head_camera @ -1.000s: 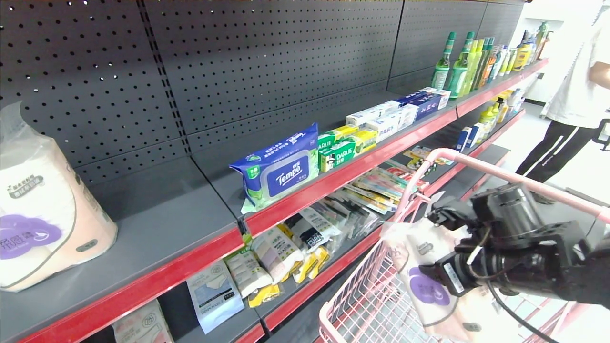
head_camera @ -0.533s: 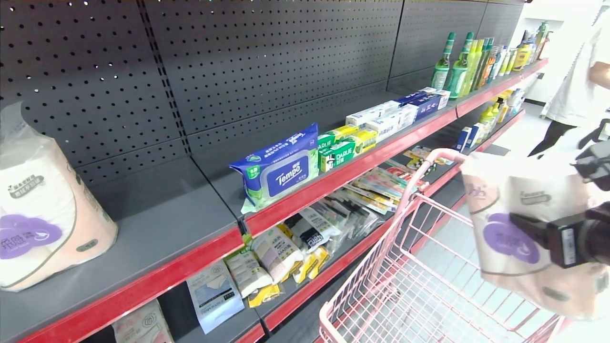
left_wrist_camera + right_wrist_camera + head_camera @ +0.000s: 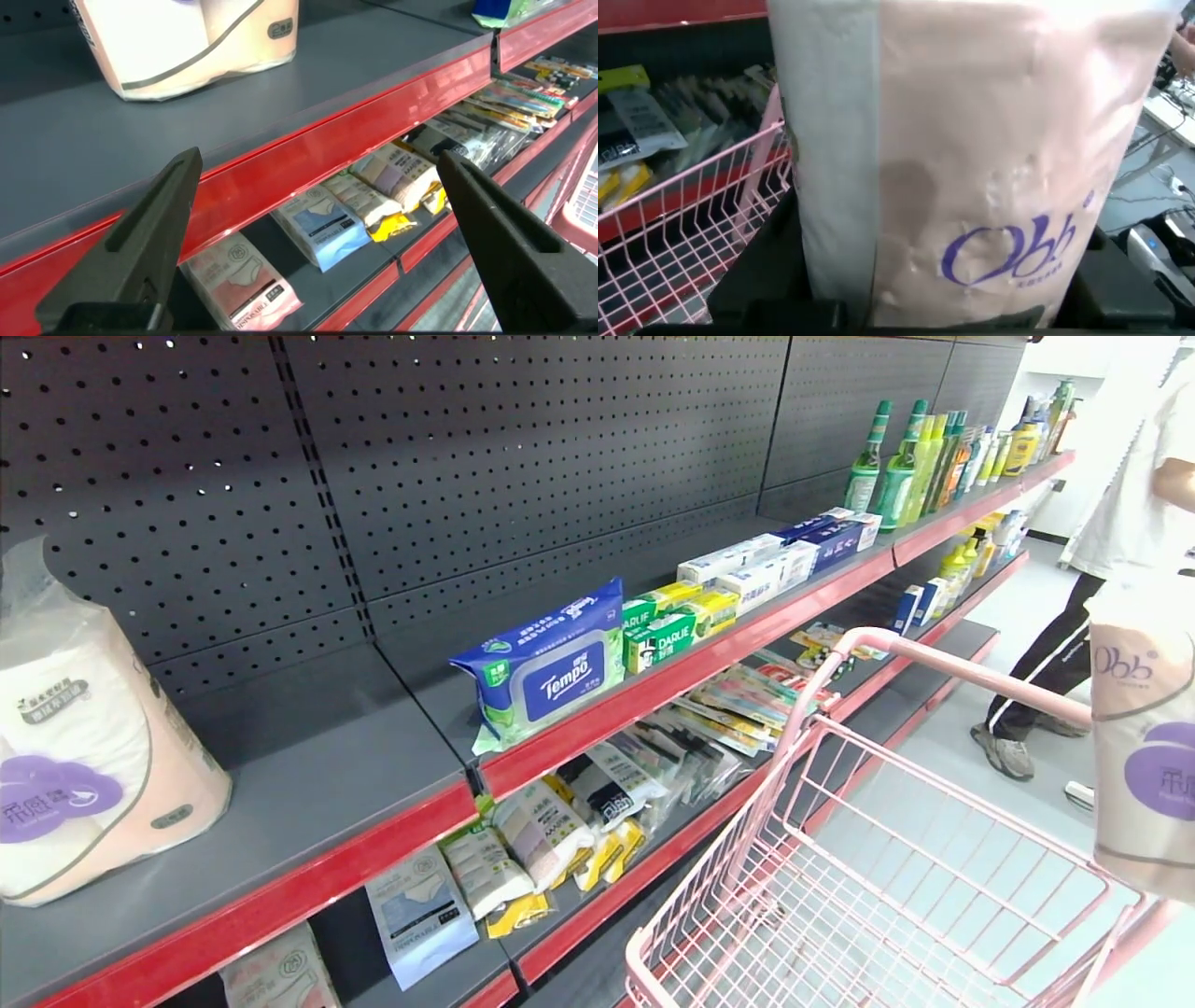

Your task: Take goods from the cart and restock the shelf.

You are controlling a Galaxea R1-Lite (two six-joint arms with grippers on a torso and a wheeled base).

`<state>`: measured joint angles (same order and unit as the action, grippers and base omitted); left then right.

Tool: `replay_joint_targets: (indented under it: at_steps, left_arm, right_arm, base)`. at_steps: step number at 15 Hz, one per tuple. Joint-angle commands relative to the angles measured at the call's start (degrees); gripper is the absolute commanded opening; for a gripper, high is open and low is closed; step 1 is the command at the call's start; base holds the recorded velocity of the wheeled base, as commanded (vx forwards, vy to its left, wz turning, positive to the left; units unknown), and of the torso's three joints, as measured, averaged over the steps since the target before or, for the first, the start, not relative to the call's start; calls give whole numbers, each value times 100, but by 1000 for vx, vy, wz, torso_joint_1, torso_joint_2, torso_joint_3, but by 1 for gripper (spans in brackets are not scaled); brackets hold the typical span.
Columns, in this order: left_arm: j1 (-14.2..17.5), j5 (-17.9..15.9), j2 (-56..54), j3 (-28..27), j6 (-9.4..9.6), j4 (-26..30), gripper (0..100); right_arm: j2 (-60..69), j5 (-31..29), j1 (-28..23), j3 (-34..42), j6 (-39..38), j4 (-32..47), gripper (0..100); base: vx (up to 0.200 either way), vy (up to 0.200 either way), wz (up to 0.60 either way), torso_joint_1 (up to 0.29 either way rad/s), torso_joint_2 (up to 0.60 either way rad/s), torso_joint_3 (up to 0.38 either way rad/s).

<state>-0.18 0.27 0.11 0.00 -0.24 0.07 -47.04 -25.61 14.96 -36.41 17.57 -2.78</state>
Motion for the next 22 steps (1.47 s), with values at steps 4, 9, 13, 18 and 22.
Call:
replay_joint_targets:
  at_steps: [4,9,13,18,22]
  left_arm:
    - [1,8,-2,0,-2,1,100]
    - [1,0,-2,0,-2,1,100]
    - [1,0,-2,0,-2,1,100]
    - [1,0,7,0,-2,1,100]
    - [1,0,7,0,-2,1,100]
  right_arm:
    - [371,144,-19,99,19,-3,0]
    - [310,153,-10,82,36,-3,0]
    - [187,338,-19,38,36,-12,0]
    - [108,355,-19,29,54,-21,0]
    - [99,355,-19,38,54,-21,0]
  base:
    - [0,0,0,76,-177,-104]
    - [0,0,0,190,-437,-255]
    - [0,0,0,171,-378,-214]
    - [0,0,0,159,-356,-194]
    - [0,0,0,167,-354,-195]
